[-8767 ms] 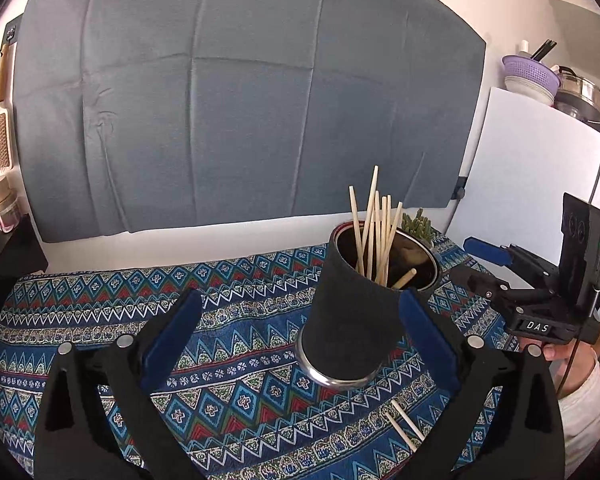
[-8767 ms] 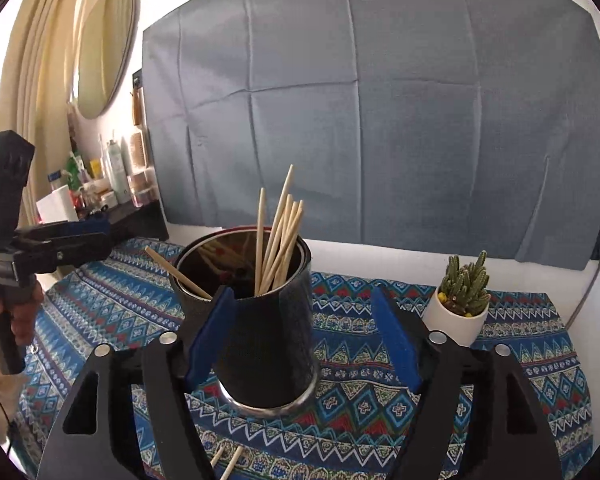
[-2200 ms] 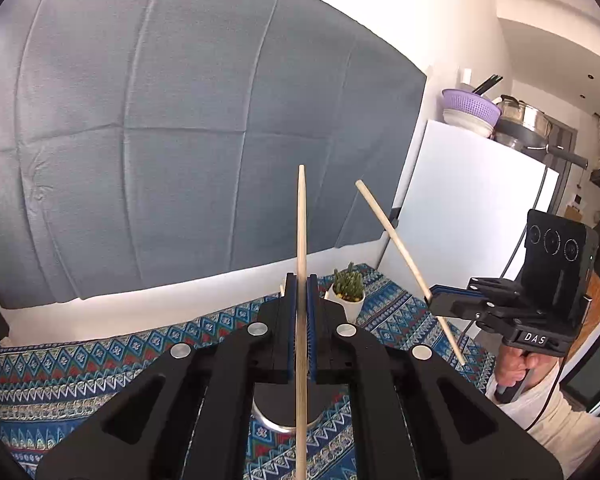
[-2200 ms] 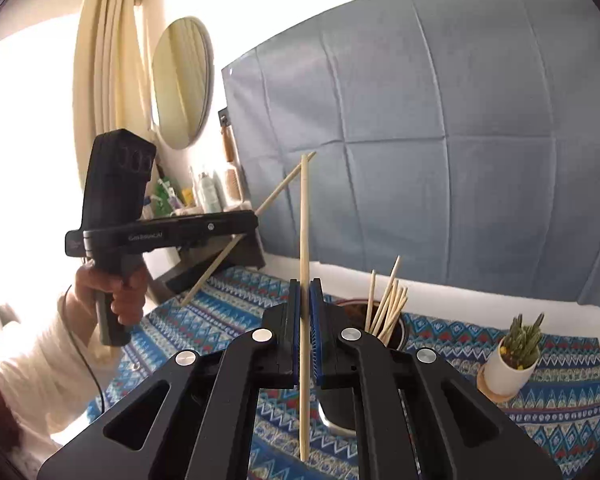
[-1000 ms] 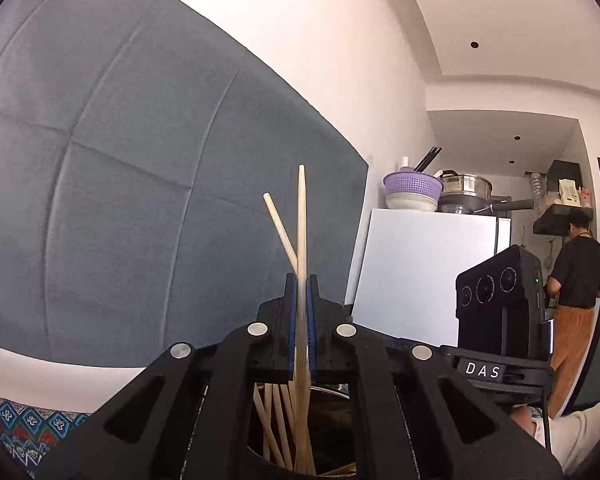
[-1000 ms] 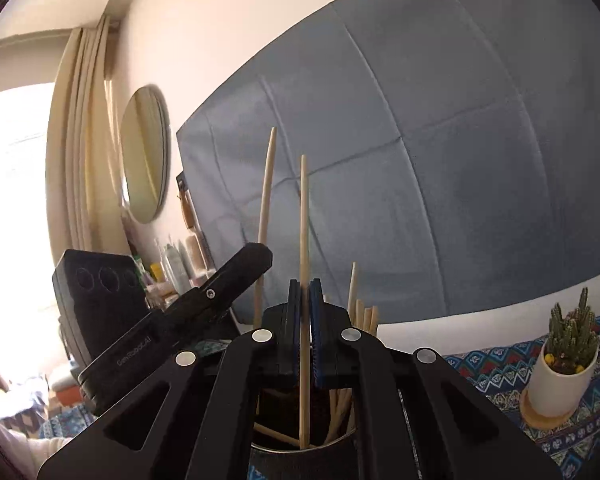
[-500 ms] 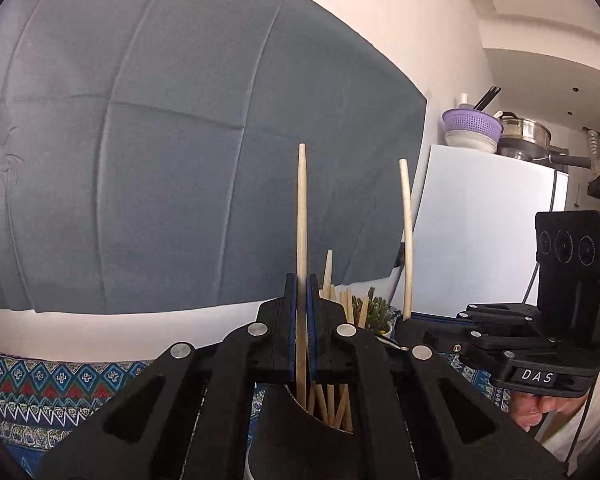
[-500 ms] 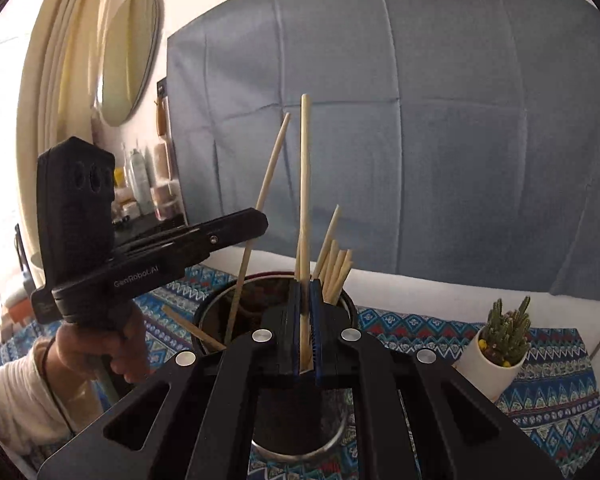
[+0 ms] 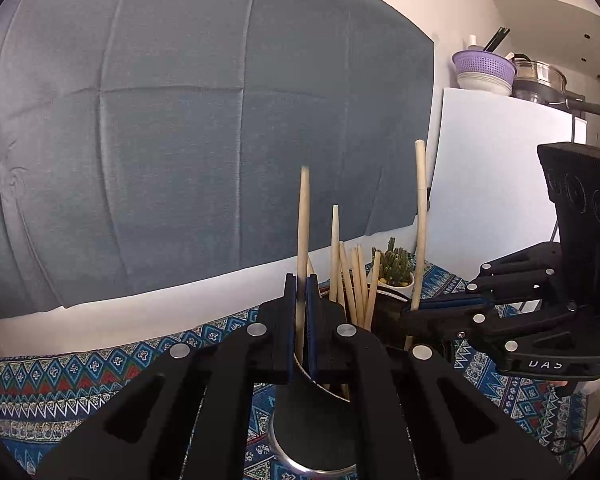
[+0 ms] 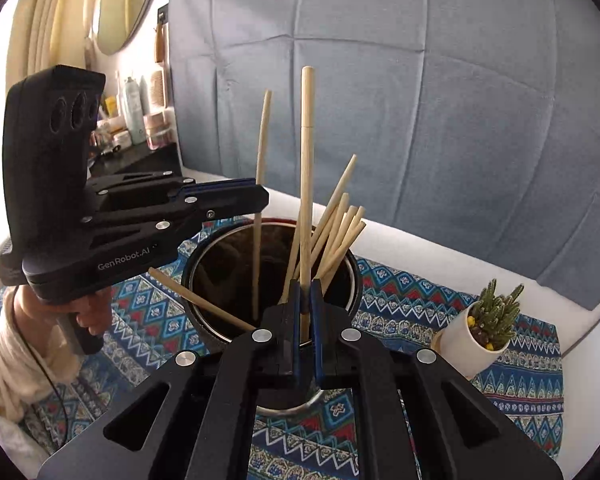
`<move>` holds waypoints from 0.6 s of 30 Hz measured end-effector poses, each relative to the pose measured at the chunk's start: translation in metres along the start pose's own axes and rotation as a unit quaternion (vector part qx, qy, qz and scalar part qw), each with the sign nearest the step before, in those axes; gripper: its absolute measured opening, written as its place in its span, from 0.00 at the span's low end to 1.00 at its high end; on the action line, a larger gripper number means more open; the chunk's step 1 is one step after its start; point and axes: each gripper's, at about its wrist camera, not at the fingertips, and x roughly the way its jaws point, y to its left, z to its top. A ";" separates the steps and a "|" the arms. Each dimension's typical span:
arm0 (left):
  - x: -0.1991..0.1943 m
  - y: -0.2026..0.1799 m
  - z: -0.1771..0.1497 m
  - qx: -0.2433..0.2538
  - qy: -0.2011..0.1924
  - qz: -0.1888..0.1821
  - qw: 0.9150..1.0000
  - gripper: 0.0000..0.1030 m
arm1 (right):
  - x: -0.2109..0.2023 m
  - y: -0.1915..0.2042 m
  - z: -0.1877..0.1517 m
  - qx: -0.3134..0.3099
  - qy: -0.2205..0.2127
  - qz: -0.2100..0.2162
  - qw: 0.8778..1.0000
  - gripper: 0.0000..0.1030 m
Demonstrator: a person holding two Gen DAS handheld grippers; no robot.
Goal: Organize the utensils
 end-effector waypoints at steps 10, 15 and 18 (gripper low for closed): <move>0.007 0.000 -0.001 0.015 0.046 -0.005 0.999 0.05 | 0.005 0.004 0.005 -0.018 0.049 0.002 0.999 0.05; 0.007 0.005 0.000 0.010 0.058 -0.010 0.998 0.07 | 0.003 0.008 0.009 -0.044 0.064 -0.018 0.997 0.07; 0.003 0.002 0.004 0.021 0.059 -0.003 0.998 0.28 | -0.006 0.011 0.006 -0.065 0.063 -0.041 0.995 0.28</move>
